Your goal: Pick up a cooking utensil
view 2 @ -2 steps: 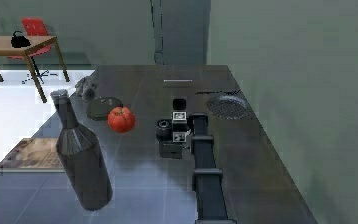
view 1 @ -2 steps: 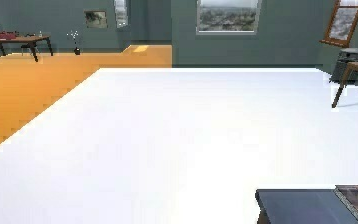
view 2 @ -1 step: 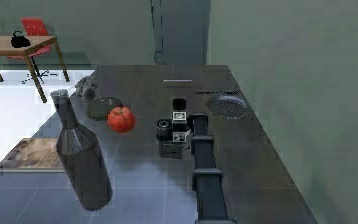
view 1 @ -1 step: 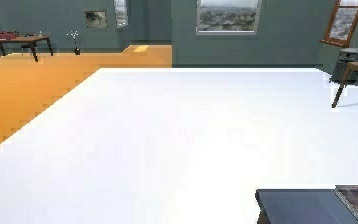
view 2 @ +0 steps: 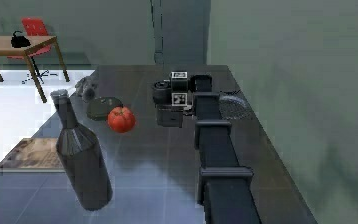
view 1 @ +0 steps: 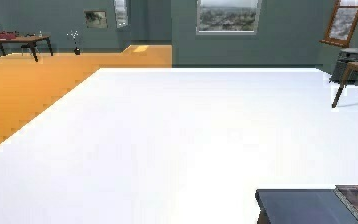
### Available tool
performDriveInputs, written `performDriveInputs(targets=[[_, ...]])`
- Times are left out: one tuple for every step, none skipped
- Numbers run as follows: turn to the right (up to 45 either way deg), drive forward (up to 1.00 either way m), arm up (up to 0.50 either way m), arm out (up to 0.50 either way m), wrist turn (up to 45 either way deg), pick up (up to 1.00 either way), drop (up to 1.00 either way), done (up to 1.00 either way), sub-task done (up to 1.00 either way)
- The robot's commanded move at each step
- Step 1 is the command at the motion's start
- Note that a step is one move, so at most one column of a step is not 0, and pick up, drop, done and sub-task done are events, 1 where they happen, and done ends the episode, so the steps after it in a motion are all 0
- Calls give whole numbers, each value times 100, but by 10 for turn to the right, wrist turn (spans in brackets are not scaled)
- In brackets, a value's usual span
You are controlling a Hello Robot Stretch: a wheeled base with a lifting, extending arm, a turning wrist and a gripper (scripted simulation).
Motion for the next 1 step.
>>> performDriveInputs(targets=[[0, 0, 0, 0, 0, 0, 0, 100, 0]])
